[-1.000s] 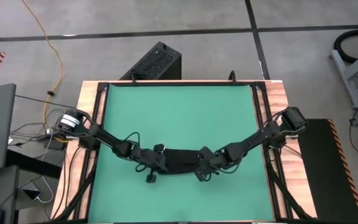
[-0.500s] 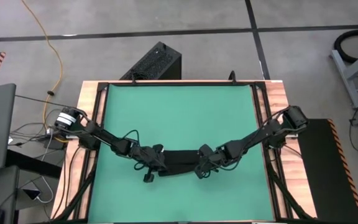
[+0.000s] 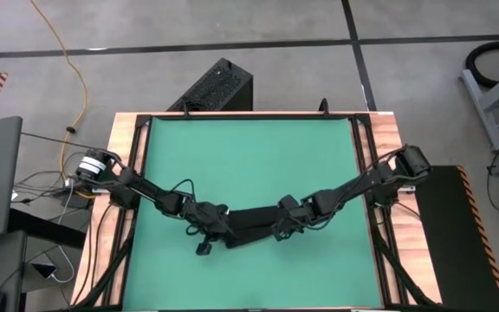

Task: Roll towel into tight, uniform cylinder
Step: Roll the towel

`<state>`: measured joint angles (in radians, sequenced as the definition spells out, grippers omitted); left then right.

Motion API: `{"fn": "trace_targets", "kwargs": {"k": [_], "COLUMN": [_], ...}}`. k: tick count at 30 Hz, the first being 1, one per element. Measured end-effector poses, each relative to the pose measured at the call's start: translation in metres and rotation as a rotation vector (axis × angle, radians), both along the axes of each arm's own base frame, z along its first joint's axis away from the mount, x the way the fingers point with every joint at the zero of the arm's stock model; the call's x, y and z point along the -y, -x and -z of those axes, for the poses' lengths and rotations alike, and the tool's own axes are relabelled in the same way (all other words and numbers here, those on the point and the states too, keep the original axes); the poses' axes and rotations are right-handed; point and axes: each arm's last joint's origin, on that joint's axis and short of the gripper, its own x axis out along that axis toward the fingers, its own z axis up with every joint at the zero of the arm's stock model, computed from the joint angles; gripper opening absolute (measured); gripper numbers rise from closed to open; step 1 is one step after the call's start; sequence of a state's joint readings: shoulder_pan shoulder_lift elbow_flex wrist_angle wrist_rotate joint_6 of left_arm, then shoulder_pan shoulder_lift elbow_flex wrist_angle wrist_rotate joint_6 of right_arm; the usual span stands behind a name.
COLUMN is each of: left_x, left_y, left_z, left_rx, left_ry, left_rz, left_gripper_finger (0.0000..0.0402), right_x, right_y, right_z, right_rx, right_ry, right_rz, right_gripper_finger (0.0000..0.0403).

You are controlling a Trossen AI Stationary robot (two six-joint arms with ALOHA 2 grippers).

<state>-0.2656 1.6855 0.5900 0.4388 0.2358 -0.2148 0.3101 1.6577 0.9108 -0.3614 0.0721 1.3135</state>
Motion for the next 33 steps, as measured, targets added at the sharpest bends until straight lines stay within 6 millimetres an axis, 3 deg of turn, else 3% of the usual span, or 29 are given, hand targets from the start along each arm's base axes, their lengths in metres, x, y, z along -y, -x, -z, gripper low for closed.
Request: {"fn": "trace_targets", "kwargs": {"k": [3,8,11,16,20,26,33], "left_x": [-0.004,-0.003,0.003,0.004,0.002,0.002,0.004], "left_y": [0.000,0.004,0.006,0.007,0.007,0.005,0.009], "left_z": [-0.005,-0.025,-0.026,0.000,0.018,0.023,0.030], "left_rx": [0.043,0.223,0.251,0.183,0.239,0.256,0.159], "left_ry": [-0.077,-0.506,-0.658,-0.670,-0.720,-0.591,-0.450], "left_rz": [-0.036,-0.185,-0.186,-0.155,-0.186,-0.102,-0.040], "left_gripper_finger": [0.0000,0.0000,0.0000,0.0000,0.0000,0.0000,0.0000], "right_x": [0.004,0.007,0.007,0.007,0.007,0.010,0.021], "right_y": [0.000,0.000,0.000,0.000,0.000,0.002,0.002], "right_z": [0.000,0.001,0.001,0.001,0.001,0.002,0.003], "right_rx": [-0.011,-0.028,-0.026,-0.025,-0.026,-0.072,-0.133], "right_ry": [-0.007,-0.006,-0.002,0.005,0.001,-0.053,-0.183], "right_rz": [-0.003,-0.013,-0.021,-0.037,-0.057,-0.053,-0.039], "right_gripper_finger": [0.0019,0.0019,0.0019,0.0019,0.0019,0.0019,0.0019]}}
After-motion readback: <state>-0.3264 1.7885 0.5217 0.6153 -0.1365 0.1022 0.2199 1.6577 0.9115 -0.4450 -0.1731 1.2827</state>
